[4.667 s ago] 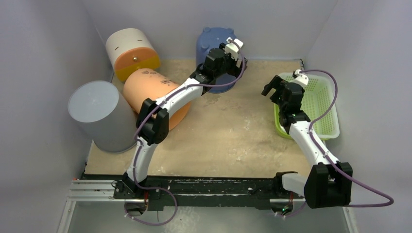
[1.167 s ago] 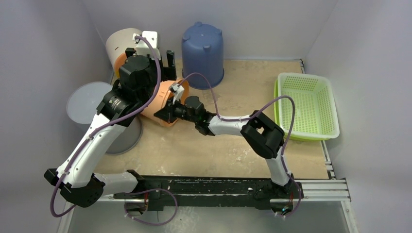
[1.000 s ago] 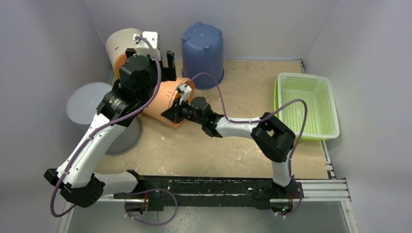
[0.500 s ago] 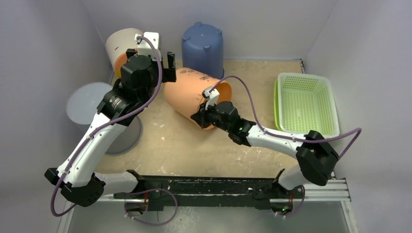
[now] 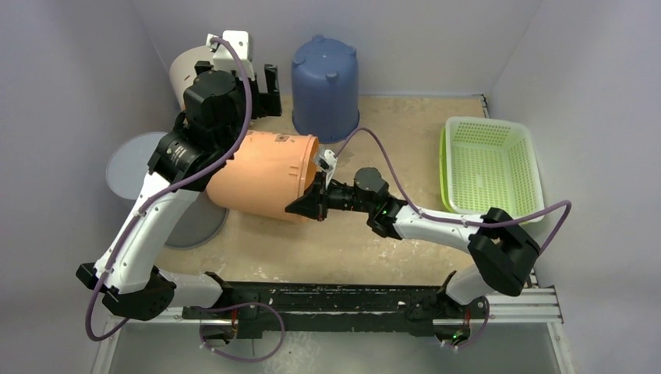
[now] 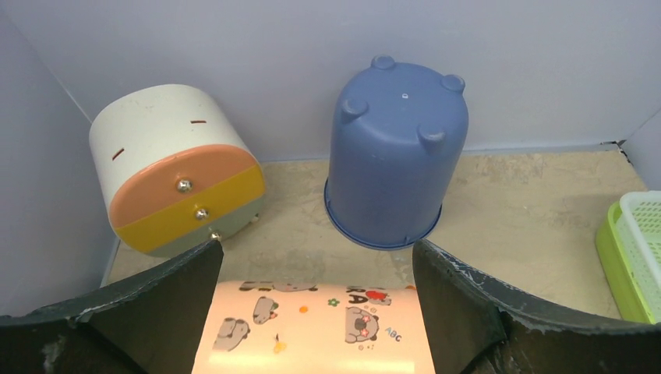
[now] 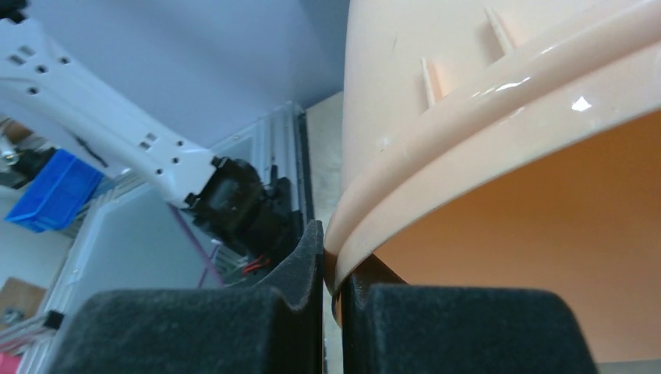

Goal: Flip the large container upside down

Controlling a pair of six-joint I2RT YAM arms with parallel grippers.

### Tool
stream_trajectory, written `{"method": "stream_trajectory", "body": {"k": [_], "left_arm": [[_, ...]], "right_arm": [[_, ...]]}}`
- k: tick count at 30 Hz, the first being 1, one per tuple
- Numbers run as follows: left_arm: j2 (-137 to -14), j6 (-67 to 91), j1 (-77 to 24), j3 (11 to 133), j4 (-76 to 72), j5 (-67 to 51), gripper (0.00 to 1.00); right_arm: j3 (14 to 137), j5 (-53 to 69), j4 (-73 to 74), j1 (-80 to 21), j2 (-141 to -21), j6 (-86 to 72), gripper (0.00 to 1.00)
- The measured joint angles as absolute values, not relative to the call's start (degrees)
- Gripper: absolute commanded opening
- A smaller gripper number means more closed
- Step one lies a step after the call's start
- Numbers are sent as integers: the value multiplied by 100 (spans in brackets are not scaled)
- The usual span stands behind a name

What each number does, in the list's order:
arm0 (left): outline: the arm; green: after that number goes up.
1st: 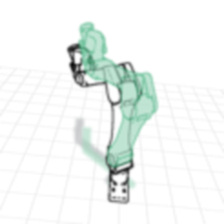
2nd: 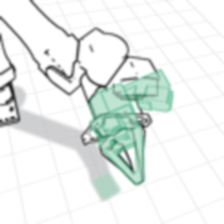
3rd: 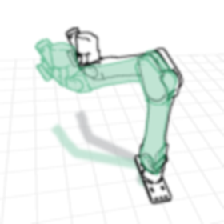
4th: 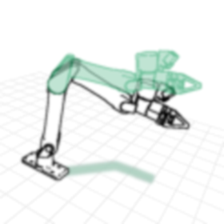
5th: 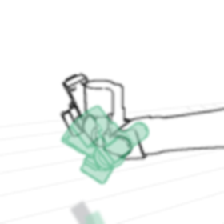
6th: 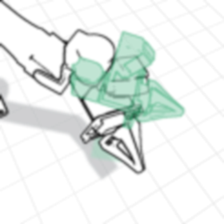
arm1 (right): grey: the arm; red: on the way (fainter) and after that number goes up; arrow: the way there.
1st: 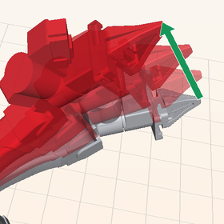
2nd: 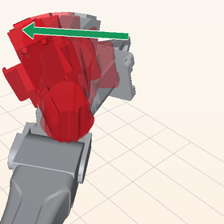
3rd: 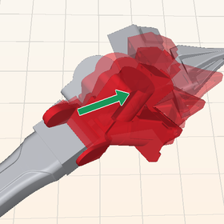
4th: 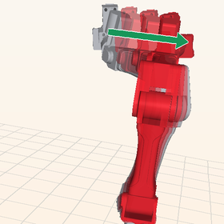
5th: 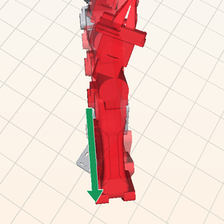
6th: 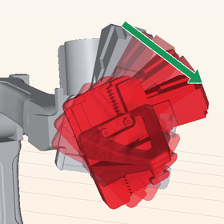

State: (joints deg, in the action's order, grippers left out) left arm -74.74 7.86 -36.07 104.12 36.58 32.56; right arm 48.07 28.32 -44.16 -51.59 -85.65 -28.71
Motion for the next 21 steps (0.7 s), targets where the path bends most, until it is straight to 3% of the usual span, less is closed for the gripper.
{"method": "stream_trajectory", "body": {"k": [13,21], "left_arm": [[-7684,786,-3610,10532,3798,3238,88],[-7876,779,-3693,10674,3837,3236,88]], "right_arm": [[3267,3918,-7885,-4853,-9371,-4670,0],[2320,4178,-8497,-3824,-8882,-4998,5]]}}
